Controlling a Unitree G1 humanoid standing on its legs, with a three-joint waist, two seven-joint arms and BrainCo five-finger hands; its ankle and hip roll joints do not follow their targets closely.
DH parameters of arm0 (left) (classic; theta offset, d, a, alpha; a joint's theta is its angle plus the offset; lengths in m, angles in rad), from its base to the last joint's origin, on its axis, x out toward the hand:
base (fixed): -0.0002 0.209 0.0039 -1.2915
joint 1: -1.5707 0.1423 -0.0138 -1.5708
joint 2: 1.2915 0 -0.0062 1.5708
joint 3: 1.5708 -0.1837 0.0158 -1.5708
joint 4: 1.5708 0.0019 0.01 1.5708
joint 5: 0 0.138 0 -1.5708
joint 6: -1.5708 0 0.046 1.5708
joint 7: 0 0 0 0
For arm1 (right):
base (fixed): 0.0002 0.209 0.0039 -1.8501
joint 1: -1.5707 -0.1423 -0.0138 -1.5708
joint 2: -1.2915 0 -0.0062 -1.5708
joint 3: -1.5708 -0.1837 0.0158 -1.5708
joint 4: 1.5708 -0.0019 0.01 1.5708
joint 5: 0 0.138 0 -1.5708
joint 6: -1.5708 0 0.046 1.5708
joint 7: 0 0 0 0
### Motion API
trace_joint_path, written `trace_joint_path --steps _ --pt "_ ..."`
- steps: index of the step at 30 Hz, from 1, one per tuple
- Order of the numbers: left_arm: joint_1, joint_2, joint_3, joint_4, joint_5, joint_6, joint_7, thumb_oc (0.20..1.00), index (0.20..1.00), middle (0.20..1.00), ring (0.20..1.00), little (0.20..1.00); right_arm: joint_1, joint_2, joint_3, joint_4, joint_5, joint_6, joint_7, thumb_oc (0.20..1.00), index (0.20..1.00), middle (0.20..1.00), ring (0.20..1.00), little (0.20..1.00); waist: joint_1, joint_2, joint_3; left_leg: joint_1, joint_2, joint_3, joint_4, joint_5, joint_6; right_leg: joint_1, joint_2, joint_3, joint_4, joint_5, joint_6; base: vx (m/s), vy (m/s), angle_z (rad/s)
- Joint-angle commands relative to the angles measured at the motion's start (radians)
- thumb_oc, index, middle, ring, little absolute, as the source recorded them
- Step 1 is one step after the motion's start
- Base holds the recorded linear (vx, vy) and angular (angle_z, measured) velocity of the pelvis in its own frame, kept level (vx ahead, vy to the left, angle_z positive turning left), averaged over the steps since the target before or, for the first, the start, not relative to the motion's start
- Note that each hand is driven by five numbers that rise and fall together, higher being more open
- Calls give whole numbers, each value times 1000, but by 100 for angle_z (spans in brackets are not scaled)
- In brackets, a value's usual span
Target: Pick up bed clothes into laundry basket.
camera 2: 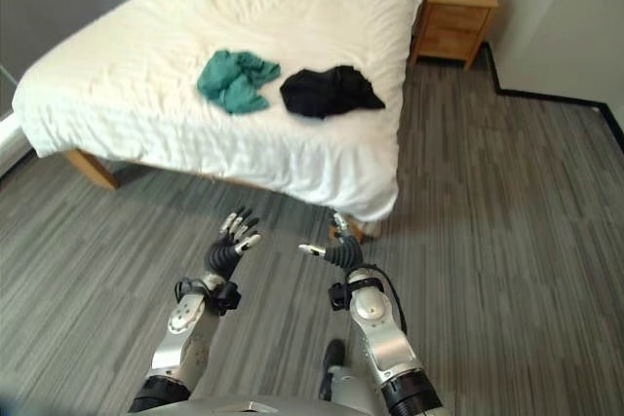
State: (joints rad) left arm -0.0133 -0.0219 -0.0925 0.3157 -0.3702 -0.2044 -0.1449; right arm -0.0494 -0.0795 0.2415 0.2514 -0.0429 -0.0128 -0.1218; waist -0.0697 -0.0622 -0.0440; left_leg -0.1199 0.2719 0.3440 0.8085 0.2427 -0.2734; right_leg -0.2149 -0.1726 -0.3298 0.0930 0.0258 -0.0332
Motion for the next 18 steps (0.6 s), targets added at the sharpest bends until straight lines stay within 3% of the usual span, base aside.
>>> trace_joint_path --steps 1,2,3,4,5,6,7,8,9,10,11,12,13,14,15,16,17,18 --pt "-6 40 -1 -72 19 -73 -11 1000 1000 1000 1000 1000 -14 29 15 -84 -20 -52 18 1000 1000 1000 1000 1000 2 -6 -26 -125 -80 -10 -4 -320 51 119 8 2 -180 108 94 355 29 -34" --pt "7 35 3 -64 8 -76 -15 1000 1000 1000 1000 1000 -23 29 23 -78 -16 -54 21 1000 1000 1000 1000 1000 13 6 -22 -189 -125 -21 -142 -368 105 139 26 43 -180 76 91 396 76 -57" --pt "15 33 3 -67 1 -78 -23 1000 1000 1000 1000 1000 -25 29 26 -75 -16 -57 22 1000 1000 1000 1000 1000 18 18 -18 -189 -122 -21 -245 -373 121 148 40 62 -180 62 90 399 68 -82" --pt "15 33 3 -67 1 -78 -23 1000 1000 1000 1000 1000 -25 29 26 -75 -16 -57 22 1000 1000 1000 1000 1000 20 10 -19 -182 -132 -14 -265 -358 123 145 32 66 -180 66 89 449 223 -102" --pt "43 37 8 -77 -11 -85 -37 1000 1000 1000 1000 1000 -36 31 51 -62 -21 -64 28 1000 1000 1000 1000 1000 39 42 -14 -156 -87 -42 -557 -259 124 161 56 112 -180 40 92 310 164 -94" --pt "46 36 8 -79 -12 -85 -37 1000 1000 1000 1000 1000 -35 29 53 -61 -21 -64 28 1000 1000 1000 1000 1000 43 41 -14 -132 -92 -34 -596 -242 120 164 56 116 -180 40 90 531 280 -93" --pt "58 36 13 -78 -19 -81 -40 1000 1000 1000 1000 1000 -42 32 66 -59 -17 -65 32 1000 1000 1000 1000 1000 55 42 -9 -124 -67 -66 -711 -205 107 182 57 149 -180 18 90 219 90 -80" --pt "58 36 13 -79 -19 -81 -40 1000 1000 1000 1000 1000 -42 32 66 -59 -17 -65 32 1000 1000 1000 1000 1000 58 40 -7 -113 -69 -61 -732 -190 106 181 57 153 -180 21 88 620 276 -115" --pt "80 25 38 -62 -37 -85 -32 1000 1000 1000 1000 1000 -56 25 89 -57 -10 -67 35 1000 1000 1000 1000 1000 96 22 -6 -139 -9 -225 -880 -133 71 225 51 234 -180 -19 81 408 161 -116" --pt "80 25 38 -62 -38 -85 -32 1000 1000 1000 1000 1000 -56 25 89 -57 -10 -67 35 1000 1000 1000 1000 1000 95 23 -5 -137 -8 -225 -883 -131 70 226 52 234 -180 -19 80 565 196 -145" --pt "84 20 41 -62 -46 -90 -21 1000 1000 1000 1000 1000 -68 22 101 -56 -14 -68 29 1000 1000 1000 1000 1000 97 22 -7 -144 10 -272 -896 -126 61 243 59 258 -180 -32 80 443 207 -136" --pt "111 17 41 -61 -50 -91 -8 1000 1000 1000 1000 1000 -80 9 118 -32 -51 -66 25 1000 1000 1000 1000 1000 98 37 -22 -115 13 -282 -896 -119 51 297 70 283 -180 -77 100 723 475 -113" --pt "107 23 30 -64 -38 -68 -13 1000 1000 1000 1000 1000 -83 -7 103 -52 -102 -57 -10 1000 1000 1000 1000 1000 94 43 -36 -54 -16 -216 -896 -89 53 342 57 290 -180 -68 120 711 606 -52" --pt "111 22 29 -65 -39 -53 -14 1000 1000 1000 1000 1000 -98 -15 106 -55 -125 -54 -21 1000 1000 1000 1000 1000 99 43 -36 -21 -48 -224 -896 -94 65 328 50 313 -101 -83 143 538 561 -4" --pt "114 24 30 -72 -47 -50 -14 1000 1000 1000 1000 1000 -118 -23 101 -67 -157 -60 -44 1000 1000 1000 1000 1000 102 45 -32 6 -54 -197 -896 -96 67 270 40 335 24 -100 166 236 296 -11" --pt "113 24 30 -73 -47 -49 -14 1000 1000 1000 1000 1000 -120 -22 101 -67 -158 -60 -45 1000 1000 1000 1000 1000 107 47 -32 3 -51 -193 -896 -91 67 257 43 343 38 -102 166 193 228 -21" --pt "111 32 33 -78 -49 -53 -11 1000 1000 1000 1000 1000 -150 -32 89 -61 -188 -55 -74 1000 1000 1000 1000 1000 104 52 -29 25 -47 -162 -896 -95 65 200 33 356 136 -93 187 113 253 -53" --pt "110 45 47 -83 -49 -63 6 1000 1000 1000 1000 1000 -231 -62 92 -66 -281 -52 -146 1000 1000 1000 1000 1000 117 60 -29 40 -30 -95 -896 -102 73 48 43 338 262 -80 178 115 246 -60"
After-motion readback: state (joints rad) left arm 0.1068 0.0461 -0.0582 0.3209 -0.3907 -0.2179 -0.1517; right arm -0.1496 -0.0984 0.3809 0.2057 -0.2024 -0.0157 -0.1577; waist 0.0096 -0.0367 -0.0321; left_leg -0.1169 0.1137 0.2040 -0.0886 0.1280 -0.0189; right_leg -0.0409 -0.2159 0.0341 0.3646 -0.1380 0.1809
